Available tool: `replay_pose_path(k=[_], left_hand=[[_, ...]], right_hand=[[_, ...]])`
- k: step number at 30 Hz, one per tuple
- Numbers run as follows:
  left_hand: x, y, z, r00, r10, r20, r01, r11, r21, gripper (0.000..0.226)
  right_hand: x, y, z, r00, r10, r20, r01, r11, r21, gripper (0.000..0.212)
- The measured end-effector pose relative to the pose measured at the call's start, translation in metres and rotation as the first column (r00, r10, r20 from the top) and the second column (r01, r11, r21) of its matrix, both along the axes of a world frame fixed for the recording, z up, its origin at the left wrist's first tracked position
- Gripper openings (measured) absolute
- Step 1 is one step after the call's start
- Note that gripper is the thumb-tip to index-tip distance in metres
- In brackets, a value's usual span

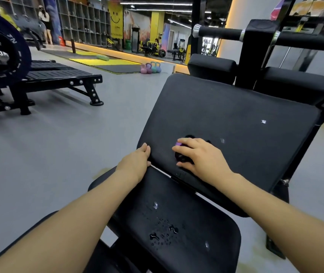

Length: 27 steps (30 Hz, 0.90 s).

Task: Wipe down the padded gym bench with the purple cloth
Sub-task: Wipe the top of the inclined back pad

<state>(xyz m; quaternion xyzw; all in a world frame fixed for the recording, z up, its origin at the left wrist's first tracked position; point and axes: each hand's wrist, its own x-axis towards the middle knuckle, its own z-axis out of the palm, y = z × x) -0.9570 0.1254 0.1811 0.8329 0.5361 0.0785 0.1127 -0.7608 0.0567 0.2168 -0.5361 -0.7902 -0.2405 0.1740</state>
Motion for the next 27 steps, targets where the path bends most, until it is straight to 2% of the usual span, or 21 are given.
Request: replay_pose_path(k=[3,5,10,13,16,19,22,27], left_hand=[[0.000,0.000,0.000,1.000,-0.012,-0.006,0.012,1.000,-0.007,0.054],[0.001,-0.001,0.000,1.000,-0.019,-0.012,0.019,1.000,-0.007,0.053],[0.001,0.000,0.001,0.999,0.003,-0.033,-0.002,1.000,0.015,0.054],[0.002,0.000,0.000,1.000,0.002,-0.017,-0.002,1.000,0.014,0.053],[0.000,0.000,-0.001,1.000,-0.007,-0.021,0.007,1.000,0.018,0.051],[-0.001,-0.001,-0.003,1.000,-0.020,-0.017,0.021,0.999,0.028,0.051],[-0.001,-0.001,-0.006,1.000,-0.026,-0.013,0.027,0.999,0.035,0.051],[-0.001,-0.001,-0.003,1.000,-0.001,-0.010,0.001,0.999,0.036,0.051]], right_hand=[[0.011,-0.011,-0.008,0.996,0.071,0.063,-0.070,0.997,-0.010,0.049],[0.009,-0.001,-0.005,0.997,0.059,0.051,-0.057,0.998,-0.040,0.050],[-0.024,0.044,0.008,0.993,-0.101,-0.069,0.090,0.986,-0.143,0.058],[-0.023,0.033,0.009,0.992,-0.068,-0.106,0.049,0.984,-0.172,0.048],[0.002,-0.013,-0.006,0.995,0.077,-0.062,-0.083,0.991,-0.109,0.047],[0.019,-0.039,-0.016,0.993,0.114,0.003,-0.113,0.990,-0.081,0.050],[0.007,-0.022,-0.013,0.991,0.128,0.025,-0.126,0.989,-0.072,0.045],[-0.047,0.033,-0.011,0.996,0.046,-0.072,-0.057,0.985,-0.160,0.035]])
